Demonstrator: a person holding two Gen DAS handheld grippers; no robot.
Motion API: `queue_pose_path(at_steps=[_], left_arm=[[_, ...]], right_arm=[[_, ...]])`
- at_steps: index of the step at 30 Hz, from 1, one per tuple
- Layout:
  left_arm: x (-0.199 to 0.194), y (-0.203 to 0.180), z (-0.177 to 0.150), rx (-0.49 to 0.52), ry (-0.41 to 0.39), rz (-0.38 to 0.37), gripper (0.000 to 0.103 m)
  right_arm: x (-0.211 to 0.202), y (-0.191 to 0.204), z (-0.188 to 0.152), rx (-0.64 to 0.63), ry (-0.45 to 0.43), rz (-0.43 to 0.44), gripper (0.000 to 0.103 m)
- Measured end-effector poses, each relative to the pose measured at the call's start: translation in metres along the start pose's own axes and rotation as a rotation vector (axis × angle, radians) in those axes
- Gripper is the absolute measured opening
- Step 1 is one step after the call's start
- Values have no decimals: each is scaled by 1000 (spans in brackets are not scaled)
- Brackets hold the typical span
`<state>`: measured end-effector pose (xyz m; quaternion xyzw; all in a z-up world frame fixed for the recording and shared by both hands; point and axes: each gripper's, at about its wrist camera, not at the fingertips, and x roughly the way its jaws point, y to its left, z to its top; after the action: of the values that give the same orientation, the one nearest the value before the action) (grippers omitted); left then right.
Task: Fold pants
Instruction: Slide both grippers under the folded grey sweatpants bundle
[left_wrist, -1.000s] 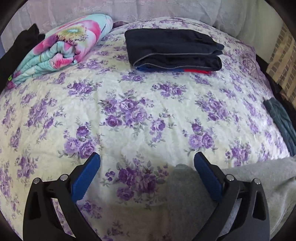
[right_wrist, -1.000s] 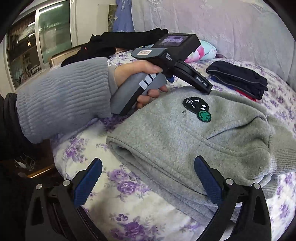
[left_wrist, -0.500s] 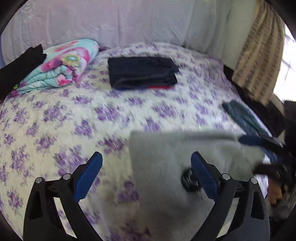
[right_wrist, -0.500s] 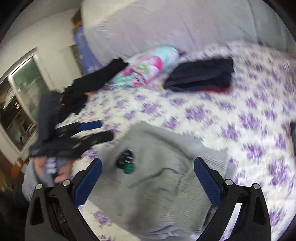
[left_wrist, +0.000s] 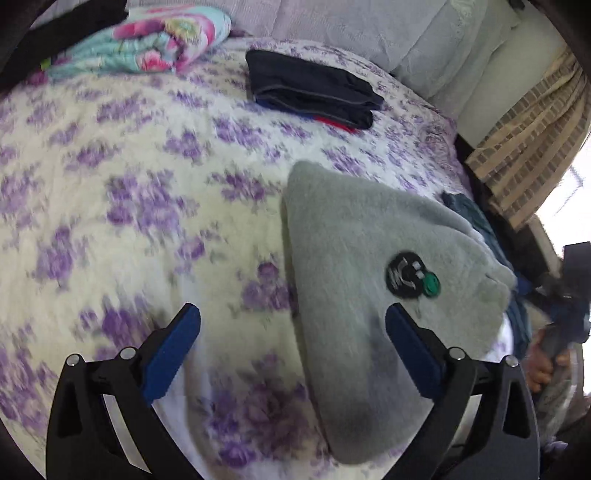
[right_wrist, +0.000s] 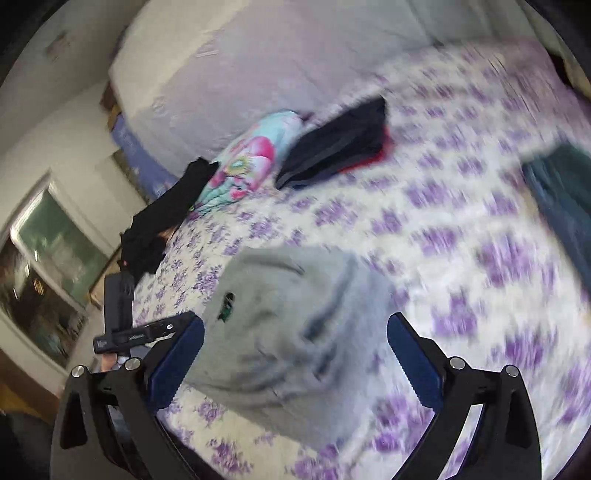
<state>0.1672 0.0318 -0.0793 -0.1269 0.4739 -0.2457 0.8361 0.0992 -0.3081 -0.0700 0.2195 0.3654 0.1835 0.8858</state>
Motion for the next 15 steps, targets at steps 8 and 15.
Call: queue_pose_path(at_steps=[8,15], left_arm=[[21,-19,-17,30,84,-77,98],[39,-19,-10,-2,107,-177,98]], right_arm=[[45,-43,-23,221,89,93,99],[67,-48,-22,301,113,193,99]])
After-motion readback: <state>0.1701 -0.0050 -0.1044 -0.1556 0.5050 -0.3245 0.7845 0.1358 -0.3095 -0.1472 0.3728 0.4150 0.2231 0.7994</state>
